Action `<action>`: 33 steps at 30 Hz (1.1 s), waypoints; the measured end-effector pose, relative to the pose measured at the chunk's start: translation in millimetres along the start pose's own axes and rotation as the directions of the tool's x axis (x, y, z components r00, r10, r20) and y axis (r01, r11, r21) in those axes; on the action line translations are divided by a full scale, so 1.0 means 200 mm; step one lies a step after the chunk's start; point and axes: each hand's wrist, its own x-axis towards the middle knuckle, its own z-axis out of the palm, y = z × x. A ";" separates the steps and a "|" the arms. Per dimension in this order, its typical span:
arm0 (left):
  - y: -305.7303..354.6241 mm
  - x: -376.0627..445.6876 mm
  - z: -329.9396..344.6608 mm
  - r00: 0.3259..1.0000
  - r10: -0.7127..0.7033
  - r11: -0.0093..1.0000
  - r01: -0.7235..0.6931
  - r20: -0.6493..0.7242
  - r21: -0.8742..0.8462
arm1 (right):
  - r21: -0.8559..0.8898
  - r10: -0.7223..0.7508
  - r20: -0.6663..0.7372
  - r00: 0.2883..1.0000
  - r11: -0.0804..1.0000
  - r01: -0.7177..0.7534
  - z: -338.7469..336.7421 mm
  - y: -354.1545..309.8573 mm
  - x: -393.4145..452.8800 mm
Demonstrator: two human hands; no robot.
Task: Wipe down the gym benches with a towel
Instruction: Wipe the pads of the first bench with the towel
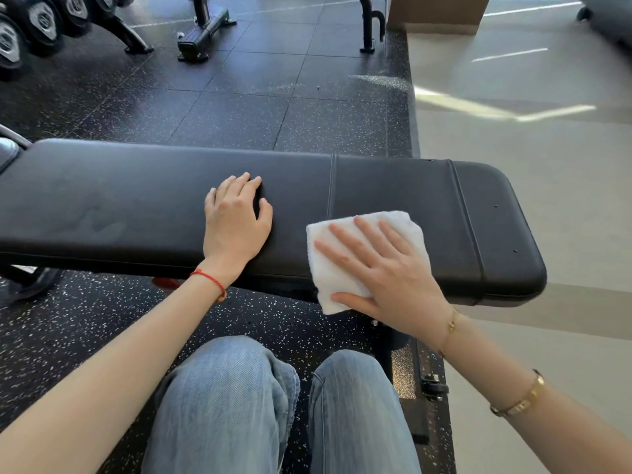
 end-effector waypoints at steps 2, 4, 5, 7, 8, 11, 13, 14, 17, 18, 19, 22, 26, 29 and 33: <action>0.00 0.00 0.00 1.000 0.004 1.000 -0.004 0.005 0.006 | -0.021 0.007 0.020 1.000 1.000 -0.007 0.00 -0.06 0.07; 0.00 0.01 0.00 1.000 0.004 1.000 -0.004 0.004 -0.003 | -0.043 0.016 0.024 1.000 0.999 -0.015 0.00 -0.16 0.15; 0.00 0.00 0.00 1.000 0.003 1.000 -0.003 0.004 -0.011 | -0.050 0.022 0.020 1.000 0.999 -0.021 0.00 -0.20 0.17; -0.02 0.00 0.00 1.000 0.007 1.000 -0.007 0.006 -0.011 | -0.056 0.041 -0.021 0.999 0.998 -0.042 0.01 -0.21 0.15; -0.02 0.00 0.00 1.000 0.011 1.000 -0.011 0.008 -0.010 | -0.054 0.051 -0.063 0.997 0.997 -0.055 0.02 -0.19 0.11; -0.03 0.00 0.00 1.000 0.014 1.000 -0.014 0.011 -0.014 | -0.057 0.098 -0.152 0.984 0.992 -0.108 0.06 -0.07 -0.04; -0.01 0.00 0.01 1.000 0.009 1.000 -0.009 0.007 0.001 | -0.031 0.152 -0.150 0.977 0.987 -0.158 0.08 -0.03 -0.08; -0.01 0.01 0.01 1.000 0.007 1.000 -0.007 0.001 0.007 | -0.022 0.174 -0.138 0.975 0.984 -0.178 0.07 -0.04 -0.05; 0.00 0.01 0.00 1.000 0.014 1.000 -0.014 -0.009 0.004 | 0.031 0.190 -0.113 0.975 0.982 -0.188 0.04 -0.16 0.12; 0.00 0.00 0.00 1.000 0.015 1.000 -0.015 -0.008 0.001 | 0.054 0.187 -0.113 0.976 0.982 -0.182 0.03 -0.20 0.17; 0.00 0.00 0.00 1.000 0.015 1.000 -0.015 -0.003 -0.001 | 0.076 0.192 -0.111 0.975 0.980 -0.185 0.03 -0.22 0.19; -0.01 0.00 0.00 1.000 0.014 1.000 -0.014 0.021 -0.006 | 0.132 0.226 -0.138 0.964 0.969 -0.208 0.04 -0.19 0.13; -0.01 -0.01 -0.02 0.998 0.035 0.999 -0.036 0.049 0.008 | 0.186 0.362 -0.162 0.918 0.925 -0.332 0.05 -0.09 -0.02; 0.03 -0.01 -0.05 0.997 0.052 0.997 -0.049 0.050 -0.056 | 0.226 0.495 -0.063 0.866 0.853 -0.471 0.04 0.13 0.00; 0.20 -0.02 -0.03 0.987 0.156 0.982 -0.150 0.043 -0.118 | 0.299 0.580 0.157 0.800 0.744 -0.598 0.04 0.43 0.27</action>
